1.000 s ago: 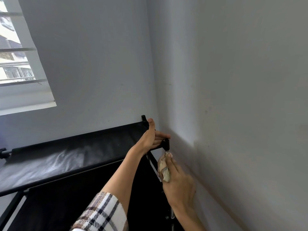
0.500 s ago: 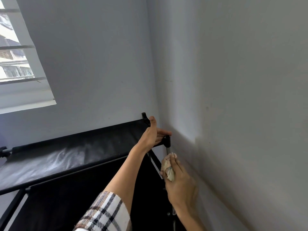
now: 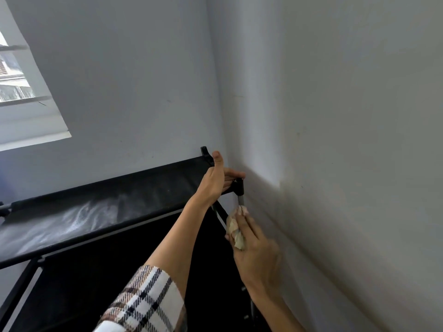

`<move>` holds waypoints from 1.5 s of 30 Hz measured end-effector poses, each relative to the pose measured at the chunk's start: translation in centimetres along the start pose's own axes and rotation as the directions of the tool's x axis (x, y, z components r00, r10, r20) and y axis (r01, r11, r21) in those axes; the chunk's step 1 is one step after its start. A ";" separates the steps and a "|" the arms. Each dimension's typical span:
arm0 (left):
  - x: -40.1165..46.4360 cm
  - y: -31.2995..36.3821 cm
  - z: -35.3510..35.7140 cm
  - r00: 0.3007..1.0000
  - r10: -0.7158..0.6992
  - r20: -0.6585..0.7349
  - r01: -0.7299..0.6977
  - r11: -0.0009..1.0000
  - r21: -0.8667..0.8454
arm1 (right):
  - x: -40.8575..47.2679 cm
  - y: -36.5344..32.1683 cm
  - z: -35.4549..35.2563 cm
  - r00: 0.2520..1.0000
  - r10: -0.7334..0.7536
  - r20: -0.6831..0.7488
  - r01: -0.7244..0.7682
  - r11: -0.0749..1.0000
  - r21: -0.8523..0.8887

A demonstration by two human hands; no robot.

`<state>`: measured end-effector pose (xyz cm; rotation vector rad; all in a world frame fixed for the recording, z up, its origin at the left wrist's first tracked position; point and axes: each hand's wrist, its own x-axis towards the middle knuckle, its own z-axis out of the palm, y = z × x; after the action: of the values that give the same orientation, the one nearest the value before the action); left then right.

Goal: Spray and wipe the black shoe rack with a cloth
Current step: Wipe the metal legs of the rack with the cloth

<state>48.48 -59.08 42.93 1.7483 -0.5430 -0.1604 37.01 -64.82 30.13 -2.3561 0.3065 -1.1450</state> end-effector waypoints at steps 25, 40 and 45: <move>-0.1 -0.1 0.1 1.000 0.025 -0.011 -0.025 1.000 0.016 | -4.9 7.2 3.2 0.983 0.017 0.180 -0.041 0.991 0.128; -1.9 -1.0 1.0 0.984 0.168 -0.064 -0.158 0.977 0.141 | -8.9 8.6 4.3 0.931 0.202 0.304 -0.256 0.956 0.147; -5.2 -4.3 2.9 0.776 0.564 -0.283 -0.521 0.826 0.217 | -5.8 6.2 3.6 0.993 0.113 0.024 -0.115 0.984 0.138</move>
<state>43.91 -58.65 37.22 1.6188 -0.7945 0.5912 36.32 -66.53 21.16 -2.1961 0.3407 -1.0583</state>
